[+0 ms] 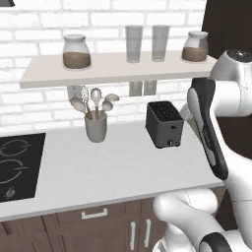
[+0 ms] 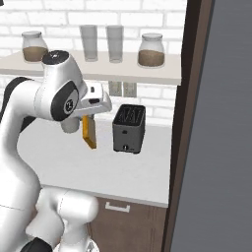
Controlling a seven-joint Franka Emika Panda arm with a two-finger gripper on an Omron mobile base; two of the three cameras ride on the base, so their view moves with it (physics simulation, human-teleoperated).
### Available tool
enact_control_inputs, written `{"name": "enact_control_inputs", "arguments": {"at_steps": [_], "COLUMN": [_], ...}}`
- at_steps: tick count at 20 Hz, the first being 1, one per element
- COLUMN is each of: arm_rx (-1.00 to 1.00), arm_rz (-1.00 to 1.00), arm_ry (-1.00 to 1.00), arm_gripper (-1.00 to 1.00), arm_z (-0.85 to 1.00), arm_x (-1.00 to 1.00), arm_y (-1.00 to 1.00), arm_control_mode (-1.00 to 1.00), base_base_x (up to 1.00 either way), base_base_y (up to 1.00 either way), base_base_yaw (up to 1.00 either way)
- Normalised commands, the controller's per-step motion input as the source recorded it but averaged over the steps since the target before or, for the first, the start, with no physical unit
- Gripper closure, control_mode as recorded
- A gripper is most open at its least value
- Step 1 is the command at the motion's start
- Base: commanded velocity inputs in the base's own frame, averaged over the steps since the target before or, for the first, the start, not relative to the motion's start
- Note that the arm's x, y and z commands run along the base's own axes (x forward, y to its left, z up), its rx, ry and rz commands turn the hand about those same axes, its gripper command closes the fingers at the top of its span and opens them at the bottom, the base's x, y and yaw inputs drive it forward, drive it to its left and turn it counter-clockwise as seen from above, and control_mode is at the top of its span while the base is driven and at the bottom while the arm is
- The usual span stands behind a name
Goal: Start the toaster. Once the lever pops up, take the bread to the plate on the dining counter.
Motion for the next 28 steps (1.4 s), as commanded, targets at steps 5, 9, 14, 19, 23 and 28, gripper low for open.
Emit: {"name": "enact_control_inputs", "arguments": {"at_steps": [5, 9, 14, 19, 23, 28], "arm_rx": [0.20, 0.00, 0.00, 0.00, 0.00, 0.00], "arm_rz": [0.00, 0.00, 0.00, 0.00, 0.00, 0.00], "arm_ry": [-0.27, 0.00, 0.00, 0.00, 0.00, 0.00], "arm_gripper": [1.00, 1.00, 1.00, 1.00, 1.00, 1.00], "arm_z": [-0.24, 0.00, 0.00, 0.00, 0.00, 0.00], "arm_x": [-0.34, 0.00, 0.00, 0.00, 0.00, 0.00], "arm_y": [0.00, 0.00, 0.00, 0.00, 0.00, 0.00], "arm_control_mode": [-1.00, 1.00, 1.00, 1.00, 1.00, 1.00], "base_base_x": [0.00, -0.28, -0.57, -0.95, -0.88, -0.25], "base_base_y": [0.00, 0.05, 0.31, 0.59, 0.58, 0.47], "base_base_yaw": [0.00, 0.00, 0.02, 0.19, 0.47, 0.73]}}
